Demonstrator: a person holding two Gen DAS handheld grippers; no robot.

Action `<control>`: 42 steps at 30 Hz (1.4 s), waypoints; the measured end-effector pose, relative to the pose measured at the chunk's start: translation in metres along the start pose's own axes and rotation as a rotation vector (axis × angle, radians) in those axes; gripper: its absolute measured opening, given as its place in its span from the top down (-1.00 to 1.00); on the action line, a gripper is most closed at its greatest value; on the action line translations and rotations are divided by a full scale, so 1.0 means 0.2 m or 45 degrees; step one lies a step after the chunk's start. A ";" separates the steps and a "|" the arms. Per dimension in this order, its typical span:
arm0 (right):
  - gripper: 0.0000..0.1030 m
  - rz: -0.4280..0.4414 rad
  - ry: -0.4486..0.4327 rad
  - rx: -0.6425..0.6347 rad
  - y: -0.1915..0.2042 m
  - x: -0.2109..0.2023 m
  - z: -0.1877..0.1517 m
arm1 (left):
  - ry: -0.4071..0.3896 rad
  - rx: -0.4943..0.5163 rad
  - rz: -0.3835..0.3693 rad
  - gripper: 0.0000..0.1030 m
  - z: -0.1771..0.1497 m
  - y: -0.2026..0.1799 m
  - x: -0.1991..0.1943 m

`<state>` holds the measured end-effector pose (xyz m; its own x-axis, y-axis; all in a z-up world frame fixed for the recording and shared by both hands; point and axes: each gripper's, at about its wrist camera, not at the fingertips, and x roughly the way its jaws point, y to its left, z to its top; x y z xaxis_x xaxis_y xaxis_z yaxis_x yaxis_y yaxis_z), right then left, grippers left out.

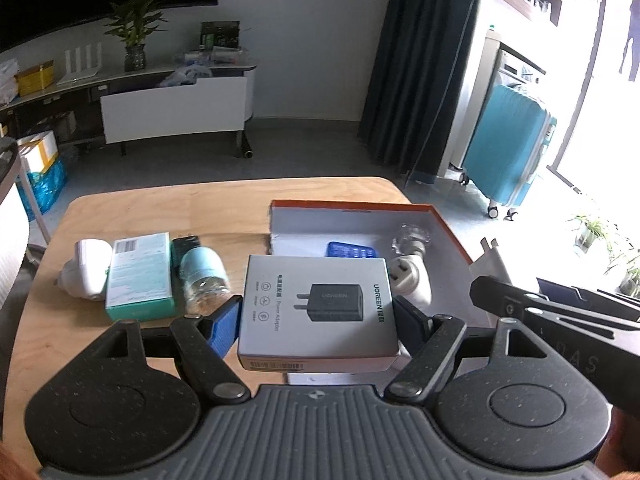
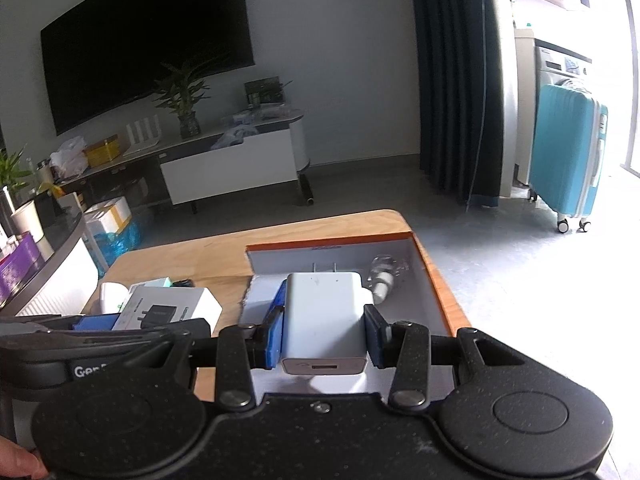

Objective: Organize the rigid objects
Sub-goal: 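Carry the charger box and white charger brick over the open white box, then lower and release the charger box and white brick into the white box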

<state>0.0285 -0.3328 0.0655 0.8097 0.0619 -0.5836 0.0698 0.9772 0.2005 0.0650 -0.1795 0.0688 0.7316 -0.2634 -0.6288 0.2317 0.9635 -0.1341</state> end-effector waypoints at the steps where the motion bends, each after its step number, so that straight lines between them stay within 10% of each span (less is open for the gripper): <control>1: 0.03 -0.008 -0.003 0.005 -0.01 0.00 0.00 | 0.000 0.005 -0.003 -0.54 0.00 -0.01 0.00; 42: 0.03 -0.049 0.063 0.075 -0.23 0.13 0.07 | 0.091 0.107 -0.137 -0.54 -0.04 -0.24 0.15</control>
<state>0.0552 -0.3782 0.0522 0.7761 0.0358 -0.6296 0.1357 0.9655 0.2222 0.0701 -0.2339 0.0506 0.6530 -0.3577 -0.6675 0.3612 0.9218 -0.1406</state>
